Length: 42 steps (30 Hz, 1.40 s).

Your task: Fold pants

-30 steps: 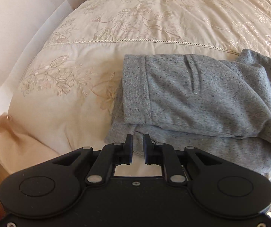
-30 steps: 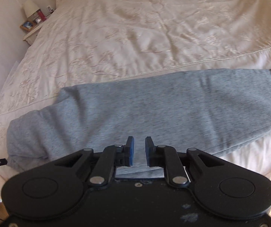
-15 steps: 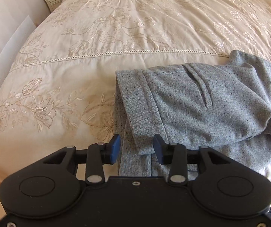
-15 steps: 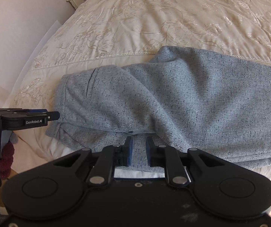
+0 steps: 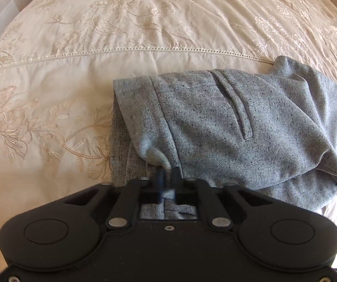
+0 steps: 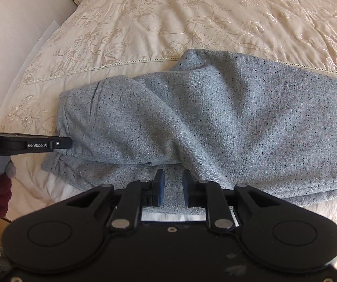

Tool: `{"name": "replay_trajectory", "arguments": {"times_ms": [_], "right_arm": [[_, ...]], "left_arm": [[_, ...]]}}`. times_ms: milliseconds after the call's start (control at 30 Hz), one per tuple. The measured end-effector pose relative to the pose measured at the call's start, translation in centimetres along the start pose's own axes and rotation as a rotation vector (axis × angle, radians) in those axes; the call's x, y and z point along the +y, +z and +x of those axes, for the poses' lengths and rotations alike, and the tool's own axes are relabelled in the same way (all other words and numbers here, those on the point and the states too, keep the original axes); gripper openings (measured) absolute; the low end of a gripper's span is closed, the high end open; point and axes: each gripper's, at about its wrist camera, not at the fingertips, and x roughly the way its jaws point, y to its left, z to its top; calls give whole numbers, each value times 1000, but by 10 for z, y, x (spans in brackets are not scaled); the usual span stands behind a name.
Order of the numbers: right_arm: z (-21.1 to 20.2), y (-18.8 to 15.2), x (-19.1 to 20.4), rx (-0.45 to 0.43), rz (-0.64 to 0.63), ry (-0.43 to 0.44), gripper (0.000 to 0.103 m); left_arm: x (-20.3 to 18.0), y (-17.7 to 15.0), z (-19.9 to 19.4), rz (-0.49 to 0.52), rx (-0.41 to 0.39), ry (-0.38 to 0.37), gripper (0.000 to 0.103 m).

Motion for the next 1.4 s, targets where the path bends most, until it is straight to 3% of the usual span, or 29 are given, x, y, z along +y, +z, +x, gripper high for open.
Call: {"name": "replay_trajectory", "arguments": {"times_ms": [200,333,433,633,800,1100,1133,1167,1400], "right_arm": [[-9,-5,3,-33,-61,-46,22],[-9,-10,3,-34,-79,-48,25],[-5,-15,7,-15,-123,-39,26],[-2,-24,34,-73,-324,-105,28],[5,-29,58,-82,-483,-67,30],[39,-26,89,-106,-691,-116,28],[40,-24,89,-105,-700,-111,14],[38,-20,89,-97,-689,-99,11],[-17,-15,79,-102,-581,6,11]], "left_arm": [[12,17,-50,-37,-75,-16,5],[32,31,-77,-71,-80,-53,5],[39,35,-82,-84,-74,-86,5],[28,35,-76,-69,-64,-62,5],[27,39,-77,-75,-66,-61,5],[30,45,-76,-105,-60,-77,5],[30,46,-76,-106,-59,-79,5],[30,47,-77,-108,-61,-79,5],[33,28,-112,-112,-78,-95,6]]}}
